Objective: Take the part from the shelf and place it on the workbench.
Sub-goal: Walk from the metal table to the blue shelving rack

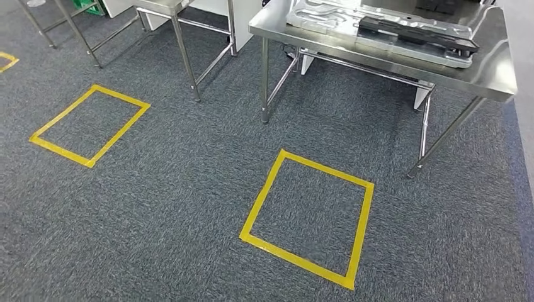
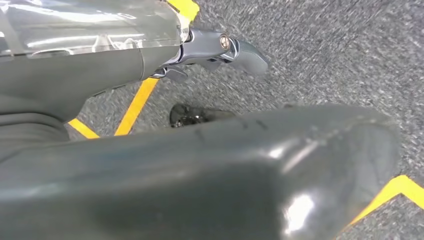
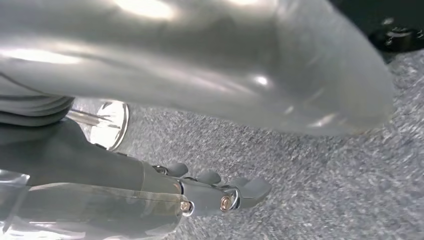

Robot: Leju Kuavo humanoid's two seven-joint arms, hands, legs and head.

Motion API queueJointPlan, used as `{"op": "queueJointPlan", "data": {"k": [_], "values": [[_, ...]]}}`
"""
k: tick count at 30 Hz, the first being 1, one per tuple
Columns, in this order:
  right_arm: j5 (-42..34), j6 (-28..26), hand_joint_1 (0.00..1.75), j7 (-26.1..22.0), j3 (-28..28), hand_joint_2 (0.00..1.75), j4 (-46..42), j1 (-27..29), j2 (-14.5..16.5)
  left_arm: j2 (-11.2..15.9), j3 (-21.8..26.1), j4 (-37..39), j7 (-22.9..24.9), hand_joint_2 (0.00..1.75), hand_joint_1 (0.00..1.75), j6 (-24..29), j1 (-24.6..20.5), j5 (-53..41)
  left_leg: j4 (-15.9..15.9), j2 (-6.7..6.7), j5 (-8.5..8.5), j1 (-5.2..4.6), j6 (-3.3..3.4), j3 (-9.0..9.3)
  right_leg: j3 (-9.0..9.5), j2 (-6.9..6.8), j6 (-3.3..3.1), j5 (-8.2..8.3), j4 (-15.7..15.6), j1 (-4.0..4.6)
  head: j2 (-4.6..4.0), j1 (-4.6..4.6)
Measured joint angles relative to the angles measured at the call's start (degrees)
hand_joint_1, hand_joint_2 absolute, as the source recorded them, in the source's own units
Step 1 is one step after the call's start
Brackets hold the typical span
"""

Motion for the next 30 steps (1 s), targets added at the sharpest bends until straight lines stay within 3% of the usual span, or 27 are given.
{"op": "queueJointPlan", "data": {"k": [2, 4, 6, 7, 8, 9, 10, 11, 13, 15, 17, 18, 19, 21, 23, 24, 25, 26, 28, 30], "values": [[0.01, -0.11, 0.0, 0.03, 0.19, 0.0, -0.01, -0.31, -0.06, -0.04, 0.0, 0.0, 0.05, 0.0, 0.0, 0.03, 0.19, -0.02, -0.32, -1.11, 0.24, 0.0, 0.75, -0.07, 0.26, -0.36, 0.62, -0.29, 0.07, -0.19, 0.0, 0.0], [0.13, -0.25, 0.0, 0.06, 0.27, 0.0, 0.0, -0.37, -0.09, -0.1, 0.0, 0.0, 0.14, 0.0, 0.0, 0.04, 0.16, -0.02, -0.89, -2.15, 0.65, 0.17, 1.44, 0.16, -0.74, 1.81, 1.14, -2.46, 2.87, -0.5, 0.0, 0.01], [0.46, -0.39, 0.0, 0.08, 0.37, 0.0, 0.01, -0.2, -0.24, -0.21, 0.0, 0.0, 0.28, 0.0, 0.0, 0.06, -0.01, -0.01, -1.07, -3.28, 0.9, 0.23, 1.81, 0.2, -4.26, 4.63, 1.4, -6.39, 10.26, -0.67, 0.0, 0.0], [0.69, -0.43, 0.0, 0.09, 0.46, 0.0, 0.01, -0.12, -0.4, -0.28, 0.0, 0.0, 0.35, 0.0, 0.0, 0.1, -0.07, 0.0, -1.05, -3.94, 0.92, 0.18, 1.88, 0.15, -6.31, 5.2, 1.47, -7.83, 14.21, -0.67, 0.0, 0.0], [0.92, -0.41, 0.0, 0.08, 0.58, 0.0, 0.01, -0.05, -0.6, -0.34, 0.0, 0.0, 0.4, 0.0, 0.0, 0.17, -0.07, 0.01, -1.01, -4.68, 0.92, 0.14, 1.9, 0.15, -7.78, 5.43, 1.5, -8.18, 16.72, -0.67, 0.0, 0.0], [1.14, -0.33, 0.0, 0.06, 0.74, 0.0, 0.01, -0.01, -0.81, -0.41, 0.0, 0.0, 0.41, 0.0, 0.0, 0.33, -0.05, 0.0, -0.95, -5.44, 0.9, 0.12, 1.89, 0.19, -8.31, 5.54, 1.48, -7.33, 17.08, -0.68, 0.0, 0.0], [1.38, -0.19, 0.0, 0.03, 0.93, 0.0, 0.01, 0.01, -1.03, -0.5, 0.0, 0.0, 0.32, 0.0, 0.0, 0.51, -0.03, -0.04, -0.88, -6.25, 0.86, 0.11, 1.84, 0.27, -7.78, 5.76, 1.41, -5.38, 15.13, -0.71, 0.0, 0.0], [1.57, -0.02, 0.0, -0.01, 1.14, 0.0, 0.01, 0.01, -1.24, -0.6, -0.01, 0.0, 0.16, 0.0, 0.0, 0.7, -0.02, -0.13, -0.79, -7.04, 0.81, 0.12, 1.76, 0.35, -6.4, 6.45, 1.27, -2.81, 11.37, -0.78, 0.0, 0.01], [1.79, 0.28, 0.0, -0.1, 1.53, 0.0, 0.01, 0.01, -1.56, -0.81, -0.02, 0.01, -0.22, 0.0, 0.0, 1.02, -0.08, -0.5, -0.54, -8.45, 0.69, 0.06, 1.39, 0.2, -3.62, 9.58, 0.9, 0.72, 3.95, -1.01, 0.0, 0.01], [1.5, 0.37, 0.0, -0.58, 1.7, 0.0, 0.01, -0.03, -1.65, -0.89, -0.14, 0.02, -0.5, 0.0, 0.0, 1.29, -0.14, -1.28, -0.38, -9.7, 0.76, 0.14, 0.7, -0.27, -2.72, 11.3, 0.59, 1.32, 1.16, -0.99, 0.0, 0.0], [0.91, 0.32, 0.0, -1.41, 1.73, 0.0, 0.02, -0.16, -1.48, -0.71, -0.41, 0.02, -0.62, 0.0, 0.0, 1.55, -0.08, -2.14, -0.41, -10.73, 0.9, 0.36, -0.08, -0.64, -2.62, 10.09, 0.12, 1.38, 0.92, -0.84, 0.0, 0.0], [0.65, 0.27, 0.0, -1.81, 1.73, 0.0, 0.02, -0.24, -1.26, -0.5, -0.64, 0.02, -0.63, 0.0, 0.0, 1.6, -0.05, -2.47, 0.0, -10.17, 0.59, 0.37, -0.4, -0.89, -2.47, 9.35, -0.27, 1.46, 0.71, -0.84, 0.0, 0.0], [0.5, 0.18, 0.0, -2.09, 1.73, 0.0, 0.03, -0.31, -0.99, -0.25, -0.92, 0.02, -0.63, 0.0, 0.0, 1.51, -0.1, -2.72, 1.39, -8.91, -0.33, 0.33, -0.66, -1.56, -2.33, 8.53, -0.72, 1.53, 0.5, -0.89, 0.0, 0.0], [0.46, -0.17, 0.0, -2.38, 1.77, 0.0, 0.07, -0.35, -0.36, 0.27, -1.39, 0.02, -0.66, 0.0, 0.0, 1.09, -0.44, -3.06, 7.63, -5.58, -3.78, 0.28, -1.07, -4.48, -2.13, 6.69, -1.41, 1.52, 0.24, -0.73, 0.0, -0.01], [0.76, -0.6, 0.0, -2.08, 1.89, 0.0, 0.11, -0.32, 0.13, 0.73, -1.6, 0.02, -0.73, 0.0, 0.0, 0.67, -0.7, -3.27, 14.79, -4.18, -6.72, 0.37, -1.39, -7.89, -2.09, 4.92, -1.7, 1.36, 0.29, -0.46, 0.0, -0.02], [1.0, -0.75, 0.0, -1.6, 1.98, 0.0, 0.13, -0.33, 0.38, 1.03, -1.7, 0.02, -0.77, 0.0, 0.0, 0.55, -0.67, -3.41, 16.2, -3.9, -6.82, 0.4, -1.49, -8.51, -2.06, 4.06, -1.73, 1.27, 0.33, -0.39, 0.0, -0.02], [1.23, -0.81, 0.0, -0.88, 2.09, 0.0, 0.14, -0.36, 0.63, 1.34, -1.83, 0.02, -0.81, 0.0, 0.0, 0.5, -0.57, -3.57, 15.34, -3.67, -5.89, 0.4, -1.52, -7.96, -1.99, 3.26, -1.71, 1.17, 0.38, -0.35, 0.0, -0.02], [1.47, -0.85, 0.0, 0.09, 2.21, 0.0, 0.16, -0.4, 0.93, 1.71, -2.0, 0.02, -0.85, 0.0, 0.0, 0.49, -0.46, -3.74, 12.37, -3.23, -4.16, 0.39, -1.46, -6.28, -1.84, 2.45, -1.63, 1.05, 0.41, -0.33, 0.0, -0.02], [1.83, -0.84, 0.0, 1.99, 2.46, 0.0, 0.19, -0.41, 1.53, 2.44, -2.44, 0.02, -0.91, 0.0, 0.0, 0.55, -0.46, -4.05, 4.02, -0.97, -0.95, 0.1, -0.94, -1.67, -1.43, 1.09, -1.29, 0.7, 0.49, -0.13, 0.0, -0.01], [1.95, -0.81, 0.0, 3.14, 2.62, 0.0, 0.23, -0.45, 1.97, 3.01, -2.8, 0.01, -0.96, 0.0, 0.0, 0.63, -0.52, -4.25, -0.15, 0.3, 0.08, -0.29, -0.21, 0.42, -1.14, -0.02, -0.82, 0.44, 0.57, 0.13, 0.0, -0.01]]}}
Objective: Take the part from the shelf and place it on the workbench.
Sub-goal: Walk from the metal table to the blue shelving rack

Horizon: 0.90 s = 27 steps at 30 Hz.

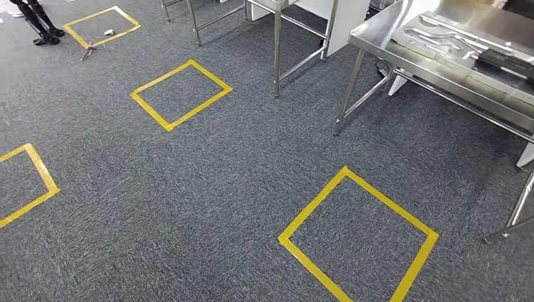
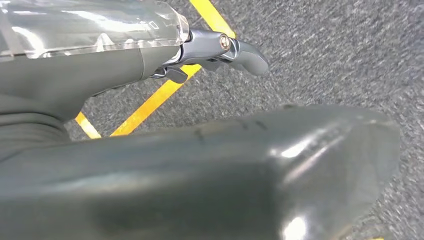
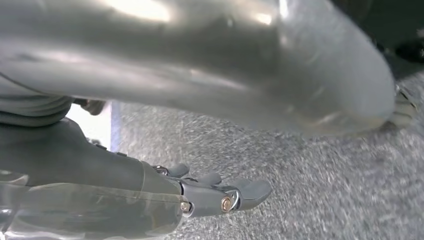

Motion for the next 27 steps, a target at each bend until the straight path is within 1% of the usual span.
{"op": "queueJointPlan", "data": {"k": [1, 2, 3, 4, 5, 6, 7, 8, 9, 10, 11, 12, 13, 14, 15, 16, 17, 18, 19, 20, 21, 22, 23, 24, 25, 26, 27], "values": [[0.01, 0.01, 0.0, 0.22, 0.06, 0.0, 0.02, -0.1, 0.16, 0.21, -0.08, -0.01, -0.01, 0.0, 0.0, 0.02, 0.04, -0.03, -0.17, -0.46, 0.0, -0.15, 0.3, -0.12, 0.09, -0.47, 0.25, -0.04, -0.02, 0.05, 0.0, 0.01], [0.01, 0.0, 0.0, 0.33, 0.12, 0.0, 0.04, -0.22, 0.29, 0.36, -0.11, -0.01, -0.02, 0.0, 0.0, 0.03, 0.16, -0.04, -0.37, -1.04, 0.19, -0.05, 0.6, -0.09, 0.17, -0.69, 0.54, -0.12, -0.03, 0.03, 0.0, 0.0], [0.01, 0.0, 0.0, 0.38, 0.17, 0.0, 0.04, -0.32, 0.38, 0.49, -0.13, -0.01, -0.02, 0.0, 0.0, 0.03, 0.29, -0.04, -0.62, -1.52, 0.39, 0.05, 0.88, -0.02, 0.17, -0.04, 0.85, -0.46, 0.25, -0.08, 0.0, 0.0], [0.01, -0.01, 0.0, 0.4, 0.21, 0.0, 0.04, -0.36, 0.47, 0.57, -0.14, -0.01, -0.02, 0.0, 0.0, 0.03, 0.34, -0.04, -0.88, -2.0, 0.62, 0.19, 1.21, 0.08, -0.23, 1.27, 1.16, -1.36, 1.34, -0.17, 0.0, 0.0], [0.01, -0.01, 0.0, 0.42, 0.22, 0.0, 0.05, -0.32, 0.54, 0.62, -0.15, -0.01, -0.02, 0.0, 0.0, 0.03, 0.3, -0.04, -1.12, -2.5, 0.85, 0.34, 1.51, 0.18, -1.29, 2.9, 1.43, -2.95, 3.78, -0.29, 0.0, 0.0], [0.01, 0.0, 0.0, 0.45, 0.22, 0.0, 0.07, -0.24, 0.6, 0.64, -0.16, -0.01, -0.02, 0.0, 0.0, 0.03, 0.21, -0.04, -1.18, -3.02, 0.97, 0.34, 1.69, 0.07, -2.95, 4.45, 1.59, -4.95, 7.38, -0.42, 0.0, 0.01], [0.01, 0.0, 0.0, 0.46, 0.22, 0.0, 0.09, -0.15, 0.66, 0.66, -0.16, -0.01, -0.02, 0.0, 0.0, 0.03, 0.12, -0.04, -1.16, -3.63, 1.04, 0.31, 1.82, -0.06, -5.02, 5.27, 1.69, -6.92, 11.62, -0.49, 0.0, 0.01], [0.01, 0.01, 0.0, 0.49, 0.23, 0.0, 0.11, -0.06, 0.68, 0.69, -0.17, -0.01, -0.02, 0.0, 0.0, 0.03, 0.09, -0.04, -1.14, -4.31, 1.07, 0.27, 1.85, -0.13, -6.83, 5.53, 1.77, -8.18, 15.24, -0.56, 0.0, 0.01], [0.03, 0.01, 0.0, 0.58, 0.23, 0.0, 0.13, 0.02, 0.69, 0.72, -0.17, -0.01, 0.03, 0.0, 0.0, 0.06, 0.12, -0.05, -1.1, -5.02, 1.08, 0.24, 1.86, -0.14, -7.83, 5.6, 1.82, -8.28, 17.08, -0.63, 0.0, 0.01], [0.09, 0.01, 0.0, 0.81, 0.25, 0.0, 0.14, 0.07, 0.7, 0.75, -0.17, -0.01, 0.15, 0.0, 0.0, 0.19, 0.17, -0.09, -1.03, -5.79, 1.08, 0.24, 1.82, -0.1, -7.74, 5.65, 1.84, -7.16, 16.63, -0.72, 0.0, 0.01], [0.22, 0.01, 0.0, 1.17, 0.26, 0.0, 0.14, 0.11, 0.7, 0.79, -0.17, -0.01, 0.37, 0.0, 0.0, 0.37, 0.2, -0.16, -0.9, -6.58, 1.04, 0.26, 1.73, -0.05, -6.56, 5.9, 1.8, -5.08, 13.85, -0.84, 0.0, 0.01], [0.39, 0.02, 0.0, 1.61, 0.3, 0.0, 0.15, 0.16, 0.71, 0.81, -0.19, -0.01, 0.65, 0.0, 0.0, 0.63, 0.21, -0.28, -0.72, -7.36, 0.96, 0.32, 1.57, -0.07, -4.75, 6.93, 1.73, -2.72, 9.71, -1.03, 0.0, 0.01], [0.56, 0.02, 0.0, 2.01, 0.34, 0.0, 0.16, 0.2, 0.77, 0.86, -0.21, -0.01, 0.96, 0.0, 0.0, 0.87, 0.16, -0.43, -0.41, -8.09, 0.85, 0.27, 1.28, -0.22, -3.06, 8.54, 1.62, -1.03, 5.71, -1.21, 0.0, 0.01], [0.7, 0.0, 0.0, 2.26, 0.4, 0.0, 0.18, 0.23, 0.91, 0.96, -0.26, -0.01, 1.22, 0.0, 0.0, 1.03, 0.08, -0.59, -0.17, -8.8, 0.8, 0.3, 0.91, -0.49, -1.9, 9.87, 1.47, -0.02, 2.87, -1.3, 0.0, 0.01], [0.78, -0.09, 0.0, 2.38, 0.48, 0.0, 0.2, 0.25, 1.08, 1.07, -0.34, -0.01, 1.4, 0.0, 0.0, 1.13, 0.02, -0.76, 0.0, -9.43, 0.79, 0.35, 0.49, -0.8, -1.36, 10.88, 1.26, 0.22, 1.44, -1.29, 0.0, 0.01], [0.82, -0.3, 0.0, 2.37, 0.59, 0.0, 0.21, 0.19, 1.29, 1.21, -0.46, -0.01, 1.51, 0.0, 0.0, 1.13, 0.0, -0.95, 0.06, -10.1, 0.87, 0.42, 0.04, -1.06, -1.3, 10.94, 0.98, 0.01, 1.18, -1.13, 0.0, 0.01], [0.85, -0.57, 0.0, 2.26, 0.7, 0.0, 0.21, 0.14, 1.5, 1.32, -0.59, -0.01, 1.56, 0.0, 0.0, 1.1, 0.05, -1.14, -0.03, -10.79, 0.99, 0.58, -0.4, -1.26, -1.27, 10.22, 0.62, 0.08, 1.14, -1.04, 0.0, 0.01], [0.85, -0.85, 0.0, 2.12, 0.8, 0.0, 0.21, 0.09, 1.68, 1.42, -0.76, -0.01, 1.57, 0.0, 0.0, 1.02, 0.15, -1.28, 0.19, -10.76, 0.87, 0.69, -0.71, -1.43, -1.14, 9.47, 0.19, 0.18, 0.91, -1.01, 0.0, 0.01], [0.9, -1.07, 0.0, 1.9, 0.9, 0.0, 0.21, 0.06, 1.83, 1.49, -0.94, -0.01, 1.51, 0.0, 0.0, 0.91, 0.19, -1.39, 1.13, -9.88, 0.26, 0.7, -0.95, -1.93, -0.99, 8.67, -0.27, 0.29, 0.66, -1.01, 0.0, 0.0], [0.97, -1.18, 0.0, 1.62, 0.98, 0.0, 0.21, 0.08, 1.95, 1.56, -1.13, -0.01, 1.4, 0.0, 0.0, 0.76, 0.07, -1.39, 3.19, -8.48, -0.97, 0.66, -1.1, -2.92, -0.87, 7.81, -0.7, 0.38, 0.41, -1.0, 0.0, -0.01], [1.09, -1.23, 0.0, 1.36, 1.11, 0.0, 0.21, 0.11, 2.05, 1.63, -1.3, -0.01, 1.23, 0.0, 0.0, 0.58, -0.2, -1.34, 6.42, -6.71, -2.74, 0.64, -1.19, -4.42, -0.78, 6.89, -1.04, 0.38, 0.29, -0.85, 0.0, -0.01], [1.29, -1.23, 0.0, 1.11, 1.32, 0.0, 0.21, 0.15, 2.1, 1.67, -1.42, -0.01, 1.02, 0.0, 0.0, 0.37, -0.56, -1.25, 10.46, -5.38, -4.71, 0.59, -1.31, -6.37, -0.76, 5.97, -1.28, 0.3, 0.27, -0.65, 0.0, -0.01], [1.56, -1.21, 0.0, 0.92, 1.58, 0.0, 0.21, 0.16, 2.13, 1.69, -1.49, -0.01, 0.85, 0.0, 0.0, 0.19, -0.88, -1.11, 14.18, -4.7, -6.19, 0.62, -1.45, -8.12, -0.74, 5.01, -1.42, 0.22, 0.28, -0.45, 0.0, -0.01], [1.84, -1.19, 0.0, 0.76, 1.87, 0.0, 0.21, 0.12, 2.14, 1.7, -1.52, -0.01, 0.72, 0.0, 0.0, 0.04, -1.08, -0.97, 16.46, -4.3, -6.76, 0.65, -1.53, -9.13, -0.7, 4.1, -1.5, 0.14, 0.3, -0.3, 0.0, -0.01], [2.14, -1.15, 0.0, 0.61, 2.19, 0.0, 0.21, 0.05, 2.14, 1.7, -1.54, -0.01, 0.64, 0.0, 0.0, -0.06, -1.16, -0.81, 16.63, -4.03, -6.27, 0.66, -1.56, -9.07, -0.64, 3.27, -1.53, 0.04, 0.32, -0.19, 0.0, -0.02], [2.38, -1.12, 0.0, 0.44, 2.48, 0.0, 0.21, -0.05, 2.14, 1.73, -1.55, -0.01, 0.62, 0.0, 0.0, -0.09, -1.17, -0.69, 14.39, -3.74, -4.79, 0.66, -1.49, -7.77, -0.5, 2.55, -1.5, -0.06, 0.33, -0.13, 0.0, -0.02], [2.6, -1.08, 0.0, 0.27, 2.78, 0.0, 0.21, -0.15, 2.15, 1.76, -1.55, -0.01, 0.6, 0.0, 0.0, -0.1, -1.19, -0.58, 10.31, -2.98, -2.77, 0.6, -1.29, -5.47, -0.29, 1.89, -1.42, -0.21, 0.34, -0.07, 0.0, -0.02]]}}
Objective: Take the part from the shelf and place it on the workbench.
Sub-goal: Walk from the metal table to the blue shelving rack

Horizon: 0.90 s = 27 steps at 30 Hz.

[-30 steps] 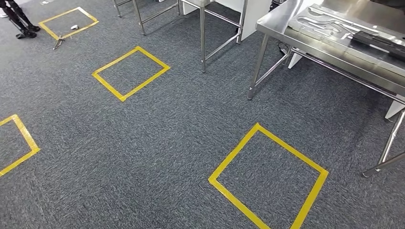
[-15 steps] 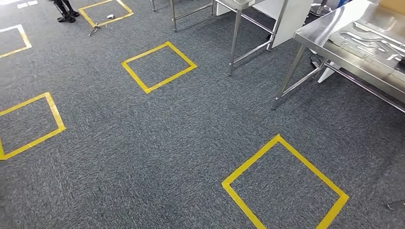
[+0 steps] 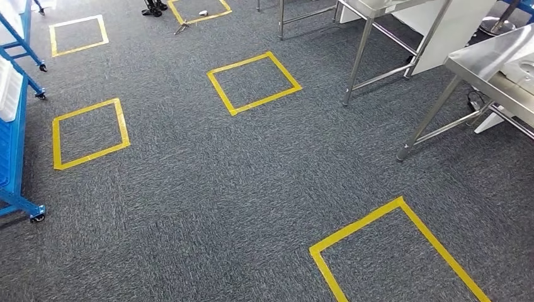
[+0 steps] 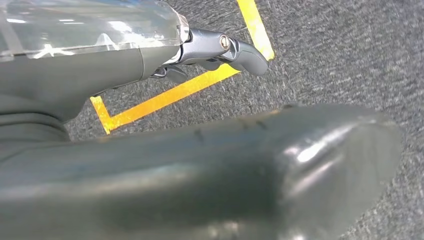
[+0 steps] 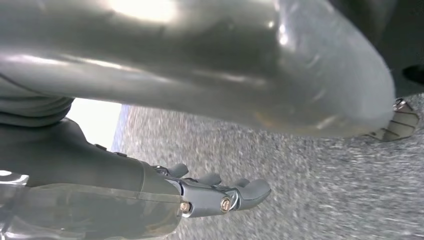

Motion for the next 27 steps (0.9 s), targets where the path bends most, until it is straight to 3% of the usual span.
{"op": "queueJointPlan", "data": {"k": [2, 3, 4, 6, 8, 10, 12, 13, 15, 17, 19, 21, 22, 23, 25, 27], "values": [[0.34, 0.05, 0.0, -0.22, 0.56, 0.0, 0.0, -0.12, 0.02, 0.08, 0.0, 0.0, 0.02, 0.0, 0.0, 0.02, -0.12, 0.2, -7.51, 2.27, 2.49, -0.48, 0.72, 4.08, 0.39, -1.14, 0.36, -0.35, 0.07, 0.27, 0.0, 0.0], [0.45, 0.03, 0.0, -0.28, 0.78, 0.0, 0.0, -0.2, 0.03, 0.11, 0.0, 0.0, 0.04, 0.0, 0.0, 0.03, -0.12, 0.28, -9.48, 3.01, 2.91, -0.74, 1.08, 5.07, 0.5, -1.62, 0.58, -0.48, 0.12, 0.38, 0.0, 0.0], [0.5, 0.0, 0.0, -0.3, 0.94, 0.0, 0.0, -0.3, 0.05, 0.15, 0.0, 0.0, 0.09, 0.0, 0.0, 0.04, -0.04, 0.35, -10.0, 3.1, 2.79, -0.98, 1.39, 5.18, 0.55, -2.06, 0.81, -0.55, 0.13, 0.44, 0.0, 0.0], [0.55, -0.17, 0.0, -0.31, 1.27, 0.0, 0.0, -0.6, 0.1, 0.23, 0.01, 0.0, 0.22, 0.0, 0.0, 0.04, 0.4, 0.45, -10.38, 1.93, 3.13, -0.92, 1.97, 5.12, 0.77, -2.43, 1.36, -0.78, 0.19, 0.31, 0.0, 0.01], [0.6, -0.39, 0.0, -0.31, 1.64, 0.0, 0.0, -0.61, 0.13, 0.27, 0.02, 0.0, 0.43, 0.0, 0.0, 0.04, 0.63, 0.54, -10.97, 0.83, 3.55, -0.57, 2.63, 5.35, 0.03, -0.06, 1.98, -2.42, 2.32, 0.03, 0.0, 0.01], [0.74, -0.57, 0.0, -0.32, 1.9, 0.0, 0.01, -0.36, 0.13, 0.27, 0.02, 0.0, 0.57, 0.0, 0.0, 0.04, 0.5, 0.63, -11.18, -0.31, 3.8, -0.42, 3.03, 5.33, -3.08, 2.91, 2.34, -5.94, 8.8, -0.26, 0.0, 0.01], [1.08, -0.66, 0.0, -0.37, 2.18, 0.0, 0.02, -0.13, 0.14, 0.27, 0.03, 0.0, 0.67, 0.0, 0.0, 0.07, 0.54, 0.88, -11.09, -1.68, 3.85, -0.43, 3.13, 5.19, -6.63, 3.64, 2.57, -8.3, 15.66, -0.45, 0.0, 0.02], [1.29, -0.71, 0.0, -0.39, 2.33, 0.0, 0.02, -0.04, 0.15, 0.27, 0.04, 0.0, 0.71, 0.0, 0.0, 0.09, 0.67, 1.01, -11.01, -2.48, 3.83, -0.42, 3.09, 5.19, -7.3, 3.71, 2.68, -7.9, 16.7, -0.59, 0.0, 0.02], [1.59, -0.97, 0.0, -0.5, 2.66, 0.0, 0.02, 0.04, 0.17, 0.26, 0.07, 0.0, 0.97, 0.0, 0.0, 0.11, 0.88, 1.19, -10.69, -4.11, 3.71, -0.32, 2.82, 5.25, -5.23, 4.29, 2.8, -3.9, 11.64, -0.99, 0.0, 0.02], [1.82, -1.48, 0.0, -0.84, 3.07, 0.0, 0.04, 0.19, 0.25, 0.25, 0.11, 0.0, 1.43, 0.0, 0.0, 0.14, 0.85, 1.44, -10.08, -5.6, 3.49, -0.23, 2.19, 4.94, -2.13, 7.15, 2.79, -0.71, 4.46, -1.45, 0.0, 0.02], [2.2, -1.88, 0.0, -1.26, 3.53, 0.0, 0.07, 0.25, 0.33, 0.25, 0.16, 0.0, 1.82, 0.0, 0.0, 0.16, 0.78, 1.81, -9.75, -6.87, 3.51, -0.13, 1.3, 4.36, -1.13, 8.97, 2.45, -0.28, 1.8, -1.43, 0.0, 0.01], [2.57, -1.95, 0.0, -1.45, 4.0, 0.0, 0.07, 0.15, 0.34, 0.23, 0.2, 0.0, 2.04, 0.0, 0.0, 0.12, 0.97, 2.11, -9.84, -7.79, 3.69, 0.11, 0.46, 4.0, -1.07, 7.78, 1.71, -0.14, 1.49, -1.19, 0.0, 0.0], [2.7, -1.88, 0.0, -1.44, 4.23, 0.0, 0.07, 0.12, 0.34, 0.19, 0.22, 0.0, 2.11, 0.0, 0.0, 0.07, 1.15, 2.2, -9.59, -7.23, 3.5, 0.16, 0.18, 3.81, -0.93, 7.1, 1.26, -0.01, 1.24, -1.18, 0.0, 0.0], [2.82, -1.79, 0.0, -1.42, 4.44, 0.0, 0.07, 0.15, 0.34, 0.15, 0.23, 0.0, 2.14, 0.0, 0.0, -0.03, 1.23, 2.22, -8.26, -5.83, 2.63, 0.15, -0.02, 3.16, -0.82, 6.31, 0.81, 0.11, 0.98, -1.16, 0.0, 0.0], [3.09, -1.5, 0.0, -1.18, 4.8, 0.0, 0.07, 0.35, 0.34, 0.07, 0.24, 0.0, 2.01, 0.0, 0.0, -0.31, 1.1, 2.26, -1.96, -2.45, -0.86, 0.06, -0.31, 0.19, -0.71, 4.54, 0.16, 0.14, 0.71, -0.87, 0.0, 0.0], [3.31, -1.07, 0.0, -0.75, 5.05, 0.0, 0.07, 0.58, 0.31, 0.05, 0.24, 0.0, 1.71, 0.0, 0.0, -0.58, 0.96, 2.27, 5.62, -1.19, -4.03, 0.07, -0.53, -3.39, -0.72, 2.63, -0.15, 0.01, 0.72, -0.45, 0.0, 0.0]]}}
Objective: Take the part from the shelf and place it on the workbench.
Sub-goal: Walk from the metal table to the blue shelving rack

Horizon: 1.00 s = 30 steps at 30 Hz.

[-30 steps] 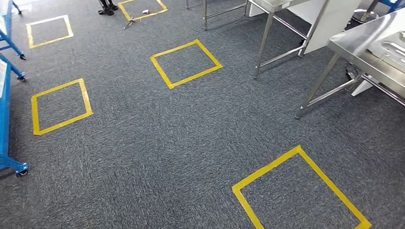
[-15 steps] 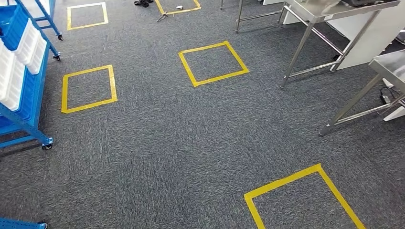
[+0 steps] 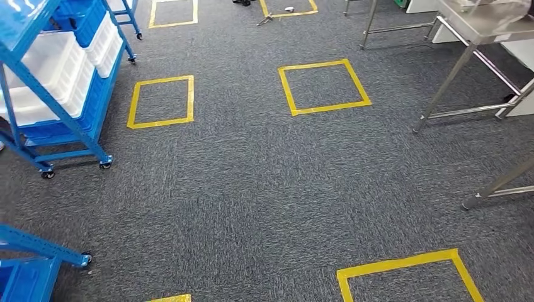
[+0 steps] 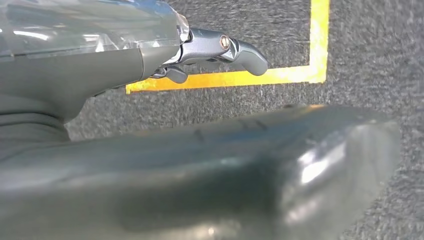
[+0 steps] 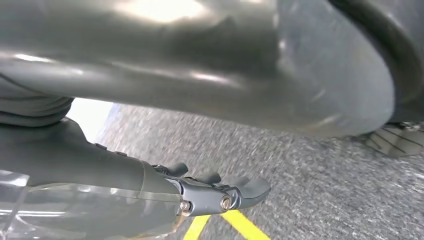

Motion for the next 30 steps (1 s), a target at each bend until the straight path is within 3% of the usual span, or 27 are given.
{"op": "queueJointPlan", "data": {"k": [1, 2, 4, 6, 7, 9, 10, 12, 14, 15, 16, 17, 18, 19, 21, 23, 25, 27, 29, 30], "values": [[0.05, 0.19, 0.0, 0.2, 0.07, 0.0, 0.0, 0.06, -0.03, 0.0, 0.0, 0.0, -0.15, 0.0, 0.0, -0.06, 0.09, 0.0, 1.52, 0.15, -0.14, 0.0, -0.01, -0.65, 0.03, -0.85, -0.08, -0.07, 0.01, 0.16, 0.0, 0.0], [0.1, 0.33, 0.0, 0.37, 0.13, 0.0, 0.0, 0.06, -0.07, 0.0, 0.0, 0.0, -0.27, 0.0, 0.0, -0.09, 0.21, 0.01, 0.61, 0.31, 0.85, -0.01, 0.06, -0.08, 0.1, -1.6, -0.11, -0.15, 0.02, 0.28, 0.0, 0.0], [0.2, 0.4, 0.0, 0.52, 0.26, 0.0, 0.0, 0.03, -0.11, 0.0, 0.0, 0.0, -0.41, 0.0, 0.0, -0.09, 0.37, 0.14, -6.77, 1.66, 4.56, -0.17, 0.54, 3.94, 0.44, -2.95, -0.02, -0.37, 0.02, 0.45, 0.0, 0.0], [0.38, 0.38, 0.0, 0.51, 0.52, 0.0, 0.0, -0.02, -0.13, 0.01, 0.03, 0.0, -0.44, 0.0, 0.0, 0.0, 0.29, 0.44, -13.5, 3.75, 6.74, -0.73, 1.4, 7.47, 0.78, -4.08, 0.37, -0.68, 0.1, 0.72, 0.0, 0.0], [0.47, 0.35, 0.0, 0.47, 0.7, 0.0, 0.0, -0.09, -0.13, 0.02, 0.09, 0.0, -0.36, 0.0, 0.0, 0.11, 0.3, 0.6, -14.91, 4.34, 6.94, -1.01, 1.8, 8.11, 0.89, -4.56, 0.62, -0.79, 0.11, 0.79, 0.0, 0.0], [0.63, 0.23, 0.0, 0.22, 1.09, 0.0, 0.0, -0.39, -0.14, 0.1, 0.3, 0.0, 0.0, 0.0, 0.0, 0.55, 0.48, 0.8, -15.4, 3.45, 7.03, -1.17, 2.43, 8.15, 1.1, -5.5, 1.15, -0.9, -0.02, 0.85, 0.0, 0.0], [0.7, 0.15, 0.0, 0.0, 1.27, 0.0, 0.0, -0.52, -0.15, 0.12, 0.42, 0.0, 0.26, 0.0, 0.0, 0.8, 0.62, 0.89, -15.76, 2.88, 7.25, -1.03, 2.69, 8.32, 1.22, -5.21, 1.43, -1.16, 0.15, 0.79, 0.0, 0.01], [0.8, 0.04, 0.0, -0.45, 1.5, 0.0, 0.0, -0.53, -0.18, 0.13, 0.71, 0.0, 0.76, 0.0, 0.0, 1.18, 0.63, 1.01, -16.52, 1.7, 7.79, -0.65, 3.3, 8.68, 0.1, -2.65, 1.92, -3.29, 3.12, 0.61, 0.0, 0.01], [0.85, 0.02, 0.0, -0.65, 1.6, 0.0, 0.0, -0.36, -0.2, 0.11, 1.05, 0.0, 1.09, 0.0, 0.0, 1.34, 0.46, 1.09, -16.64, 0.45, 7.97, -0.57, 3.62, 8.51, -3.39, 0.24, 2.14, -7.05, 10.32, 0.28, 0.0, 0.01], [0.86, 0.01, 0.0, -0.74, 1.66, 0.0, 0.0, -0.3, -0.21, 0.11, 1.19, 0.0, 1.25, 0.0, 0.0, 1.46, 0.43, 1.16, -16.6, -0.26, 7.98, -0.58, 3.65, 8.42, -5.15, 0.75, 2.23, -8.33, 13.76, 0.17, 0.0, 0.01], [0.87, -0.03, 0.0, -0.91, 1.8, 0.0, 0.0, -0.27, -0.21, 0.11, 1.31, 0.0, 1.45, 0.0, 0.0, 1.63, 0.46, 1.32, -16.55, -0.99, 7.97, -0.59, 3.66, 8.4, -6.21, 0.94, 2.33, -8.58, 15.71, 0.07, 0.0, 0.01], [0.87, -0.09, 0.0, -1.13, 2.0, 0.0, 0.0, -0.26, -0.21, 0.11, 1.42, 0.0, 1.68, 0.0, 0.0, 1.85, 0.53, 1.55, -16.46, -1.76, 7.97, -0.58, 3.6, 8.42, -6.21, 1.02, 2.41, -7.61, 15.41, -0.04, 0.0, 0.0], [0.87, -0.15, 0.0, -1.35, 2.29, 0.0, 0.0, -0.26, -0.22, 0.11, 1.54, 0.0, 1.85, 0.0, 0.0, 2.06, 0.58, 1.85, -16.32, -2.56, 7.93, -0.53, 3.48, 8.47, -5.1, 1.26, 2.47, -5.62, 12.84, -0.21, 0.0, 0.0], [0.87, -0.21, 0.0, -1.51, 2.68, 0.0, 0.0, -0.24, -0.23, 0.11, 1.7, 0.0, 1.96, 0.0, 0.0, 2.21, 0.61, 2.2, -16.09, -3.36, 7.83, -0.47, 3.27, 8.47, -3.33, 2.09, 2.51, -3.31, 8.82, -0.44, 0.0, 0.01], [0.87, -0.26, 0.0, -1.59, 3.52, 0.0, 0.03, -0.23, -0.22, 0.11, 2.16, 0.0, 2.02, 0.0, 0.0, 2.45, 0.57, 2.82, -15.48, -4.74, 7.64, -0.45, 2.57, 8.07, -0.57, 4.73, 2.48, -0.64, 2.48, -0.75, 0.0, 0.01], [0.87, -0.28, 0.0, -1.57, 4.3, 0.0, 0.07, -0.36, -0.17, 0.14, 2.63, 0.0, 2.02, 0.0, 0.0, 2.61, 0.55, 3.15, -15.24, -5.82, 7.73, -0.39, 1.78, 7.54, -0.11, 5.73, 2.06, -0.47, 1.1, -0.62, 0.0, 0.01], [0.87, -0.18, 0.0, -1.5, 5.01, 0.0, 0.07, -0.53, -0.13, 0.15, 2.96, 0.0, 1.98, 0.0, 0.0, 2.66, 0.7, 3.48, -15.22, -6.46, 7.81, -0.18, 1.07, 7.26, -0.03, 4.28, 1.23, -0.21, 0.75, -0.5, 0.0, 0.0], [0.8, 0.06, 0.0, -1.4, 5.62, 0.0, 0.07, -0.56, -0.07, 0.1, 3.17, 0.0, 1.96, 0.0, 0.0, 2.64, 0.76, 3.69, -12.73, -4.26, 6.25, -0.21, 0.59, 6.0, 0.22, 2.71, 0.4, 0.02, 0.19, -0.48, 0.0, -0.01], [0.32, 0.26, 0.0, -1.35, 5.9, 0.0, 0.07, -0.51, -0.05, 0.02, 3.23, 0.0, 1.67, 0.0, 0.0, 2.55, 0.54, 3.38, -5.95, -1.09, 2.79, -0.27, 0.35, 2.78, 0.33, 1.07, -0.11, 0.0, -0.01, -0.21, 0.0, -0.01], [-0.08, 0.34, 0.0, -1.35, 5.92, 0.0, 0.07, -0.48, -0.07, -0.05, 3.21, 0.0, 1.36, 0.0, 0.0, 2.45, 0.44, 3.02, -2.16, -0.4, 1.3, -0.23, 0.26, 0.95, 0.33, 0.18, -0.24, -0.08, 0.0, -0.04, 0.0, 0.0]]}}
